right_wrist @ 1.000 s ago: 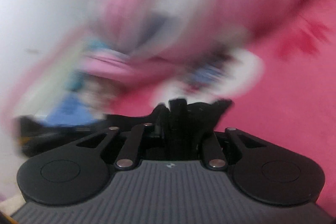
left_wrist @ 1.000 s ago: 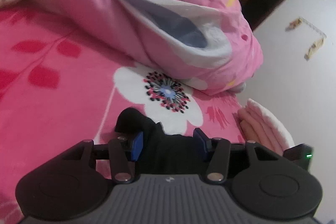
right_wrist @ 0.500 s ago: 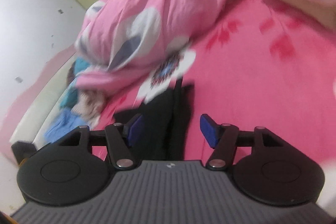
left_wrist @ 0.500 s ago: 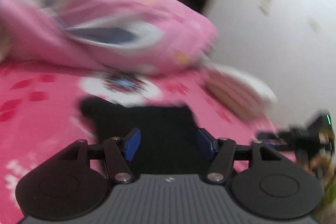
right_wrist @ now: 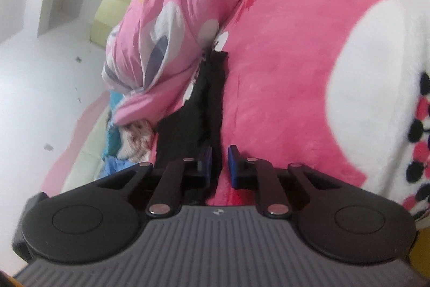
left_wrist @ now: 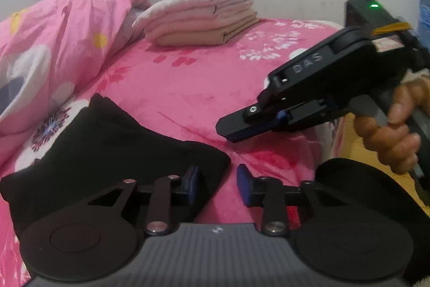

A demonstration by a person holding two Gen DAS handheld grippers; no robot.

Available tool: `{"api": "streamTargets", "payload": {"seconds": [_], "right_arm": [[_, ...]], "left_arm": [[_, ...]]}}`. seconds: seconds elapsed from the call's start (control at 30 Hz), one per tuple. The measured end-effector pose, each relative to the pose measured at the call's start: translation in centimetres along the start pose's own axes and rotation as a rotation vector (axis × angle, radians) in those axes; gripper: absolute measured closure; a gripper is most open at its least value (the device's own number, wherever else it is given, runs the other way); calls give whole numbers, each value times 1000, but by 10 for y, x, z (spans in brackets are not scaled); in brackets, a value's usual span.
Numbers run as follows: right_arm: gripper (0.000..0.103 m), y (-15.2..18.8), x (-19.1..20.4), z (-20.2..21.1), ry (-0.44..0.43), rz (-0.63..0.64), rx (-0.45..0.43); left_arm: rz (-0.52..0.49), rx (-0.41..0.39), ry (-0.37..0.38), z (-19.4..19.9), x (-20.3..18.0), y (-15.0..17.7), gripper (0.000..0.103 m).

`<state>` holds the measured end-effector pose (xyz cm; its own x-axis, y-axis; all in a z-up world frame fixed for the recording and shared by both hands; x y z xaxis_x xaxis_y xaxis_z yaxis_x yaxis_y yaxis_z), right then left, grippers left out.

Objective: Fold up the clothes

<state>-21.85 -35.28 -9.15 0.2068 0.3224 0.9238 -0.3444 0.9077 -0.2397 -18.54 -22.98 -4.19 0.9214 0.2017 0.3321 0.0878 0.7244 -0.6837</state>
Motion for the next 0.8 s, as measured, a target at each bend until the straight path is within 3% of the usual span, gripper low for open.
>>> {"api": "streamTargets", "payload": {"seconds": [0.07,0.13,0.27,0.43,0.53,0.67,0.73,0.8], "right_arm": [[95,-1,-3,1,-22,-15,-7],[97,-1,-7,3,-40,-30,-7],[102,-2,-12,3,-58,-50,-8],[103,-4,-15,2,-75,-64,-13],[103,-4,-17,2,-80,-68,-15],[103,-4,-18,0,-79,-67,-15],[103,-5,-18,0,-79,-68,-16],[103,-5,-18,0,-79,-68,-17]], "left_arm": [[47,-6,15,-1,5,0,85],[111,-20,41,0,12,0,89],[285,-28,118,1,33,7,90],[436,-19,150,-5,52,20,90],[446,-21,163,-9,53,19,89],[416,-26,171,-9,46,13,74],[404,-25,164,-10,43,12,75],[387,-23,147,-13,42,11,85]]}}
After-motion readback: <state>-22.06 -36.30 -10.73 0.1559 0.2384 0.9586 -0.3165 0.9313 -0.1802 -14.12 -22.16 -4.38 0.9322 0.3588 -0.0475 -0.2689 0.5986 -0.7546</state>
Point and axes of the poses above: each gripper's, at about its wrist camera, not at the fingertips, and z roughly against the way its jaws point, x to its left, y to its underside, the point moved 7 cm from there along -z, roughly the way its jaws point, and after that the axes turned 11 degrees about -z, right-handed, at the moved point
